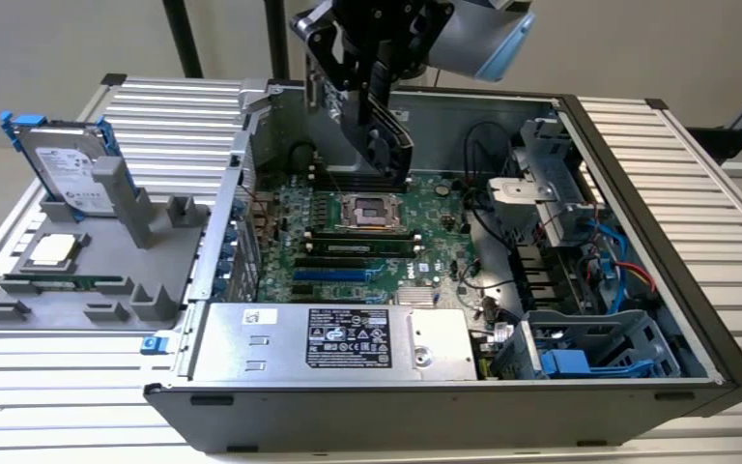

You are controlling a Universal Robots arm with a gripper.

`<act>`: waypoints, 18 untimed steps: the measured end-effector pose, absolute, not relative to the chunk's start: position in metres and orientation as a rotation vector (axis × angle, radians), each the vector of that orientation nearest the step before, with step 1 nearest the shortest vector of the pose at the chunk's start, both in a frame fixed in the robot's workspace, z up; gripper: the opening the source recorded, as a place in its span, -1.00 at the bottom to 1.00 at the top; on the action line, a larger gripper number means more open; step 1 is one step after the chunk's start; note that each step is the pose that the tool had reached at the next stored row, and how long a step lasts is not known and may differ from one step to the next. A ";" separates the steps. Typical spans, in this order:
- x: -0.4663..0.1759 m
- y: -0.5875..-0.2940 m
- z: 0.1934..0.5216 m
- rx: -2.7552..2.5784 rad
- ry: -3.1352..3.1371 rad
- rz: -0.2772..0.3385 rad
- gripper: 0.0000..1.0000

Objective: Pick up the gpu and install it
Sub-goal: 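Insert the gpu into the slot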

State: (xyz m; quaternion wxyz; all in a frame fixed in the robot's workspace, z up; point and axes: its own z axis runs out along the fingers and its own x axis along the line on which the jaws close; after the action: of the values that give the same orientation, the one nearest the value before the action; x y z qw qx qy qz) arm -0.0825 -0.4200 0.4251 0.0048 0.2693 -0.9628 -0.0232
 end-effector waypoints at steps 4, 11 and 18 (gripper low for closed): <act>-0.082 -0.420 0.425 0.871 -3.007 -0.072 -1.00; -0.082 -0.420 0.425 0.919 -2.992 -0.072 -1.00; -0.082 -0.420 0.425 0.967 -2.976 -0.072 -1.00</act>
State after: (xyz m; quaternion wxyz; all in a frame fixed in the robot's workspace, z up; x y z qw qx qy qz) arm -0.0825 -0.4199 0.4251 0.0057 0.3090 -0.9508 -0.0230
